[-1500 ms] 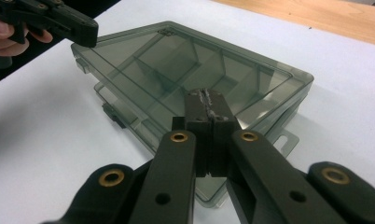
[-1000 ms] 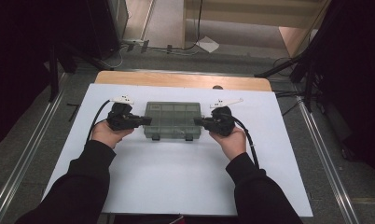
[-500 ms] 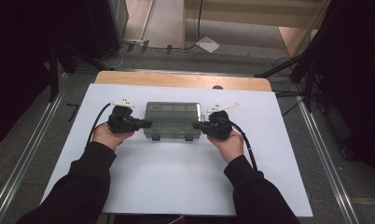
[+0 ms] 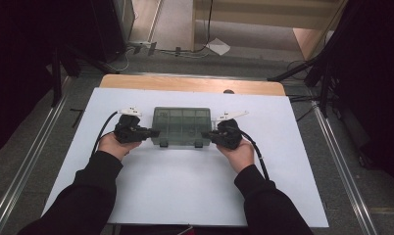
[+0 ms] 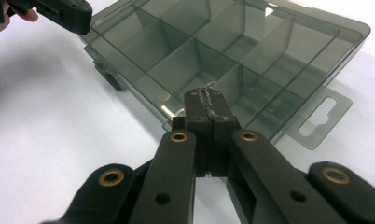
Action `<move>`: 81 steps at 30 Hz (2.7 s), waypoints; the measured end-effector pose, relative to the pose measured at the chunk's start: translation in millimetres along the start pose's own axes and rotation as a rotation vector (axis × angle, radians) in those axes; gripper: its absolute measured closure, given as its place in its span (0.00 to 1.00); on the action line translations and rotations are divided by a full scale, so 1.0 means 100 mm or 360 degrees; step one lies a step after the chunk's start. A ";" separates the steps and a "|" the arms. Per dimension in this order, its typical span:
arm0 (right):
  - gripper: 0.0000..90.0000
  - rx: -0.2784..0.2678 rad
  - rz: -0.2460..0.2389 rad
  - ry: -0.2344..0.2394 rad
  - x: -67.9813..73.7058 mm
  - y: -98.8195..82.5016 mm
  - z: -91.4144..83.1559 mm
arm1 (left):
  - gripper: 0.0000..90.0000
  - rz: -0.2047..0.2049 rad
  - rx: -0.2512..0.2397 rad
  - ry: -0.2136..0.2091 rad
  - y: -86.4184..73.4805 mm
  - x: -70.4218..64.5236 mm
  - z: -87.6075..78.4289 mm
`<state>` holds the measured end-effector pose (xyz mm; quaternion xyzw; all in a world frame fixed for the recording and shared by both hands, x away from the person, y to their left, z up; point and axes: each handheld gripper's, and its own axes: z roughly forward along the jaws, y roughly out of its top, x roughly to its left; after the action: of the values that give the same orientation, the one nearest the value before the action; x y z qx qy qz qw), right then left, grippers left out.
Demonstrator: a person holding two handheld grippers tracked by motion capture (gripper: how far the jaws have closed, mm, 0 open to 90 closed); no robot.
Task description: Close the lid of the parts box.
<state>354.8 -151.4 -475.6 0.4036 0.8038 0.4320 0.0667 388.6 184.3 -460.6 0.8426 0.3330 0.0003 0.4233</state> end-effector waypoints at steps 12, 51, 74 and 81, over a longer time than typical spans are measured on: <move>1.00 0.0004 -0.0014 0.0009 -0.01 -0.04 0.04 | 0.99 0.0024 0.0007 -0.0004 -0.04 0.01 0.02; 0.73 0.0070 -0.0040 0.0183 0.08 -0.01 -0.03 | 0.48 0.0103 0.0013 -0.0173 -0.04 -0.22 -0.02; 0.34 -0.0048 -0.0161 0.0273 0.22 -0.11 -0.32 | 0.38 0.0217 0.0034 -0.0171 -0.21 -0.40 -0.14; 0.31 0.0011 -0.0212 0.0272 0.26 -0.22 -0.37 | 0.38 0.0267 0.0100 -0.0101 -0.26 -0.44 -0.12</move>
<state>307.5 -163.5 -462.7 0.3112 0.8331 0.4566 0.0250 336.3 179.0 -459.6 0.8800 0.2475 -0.0015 0.4054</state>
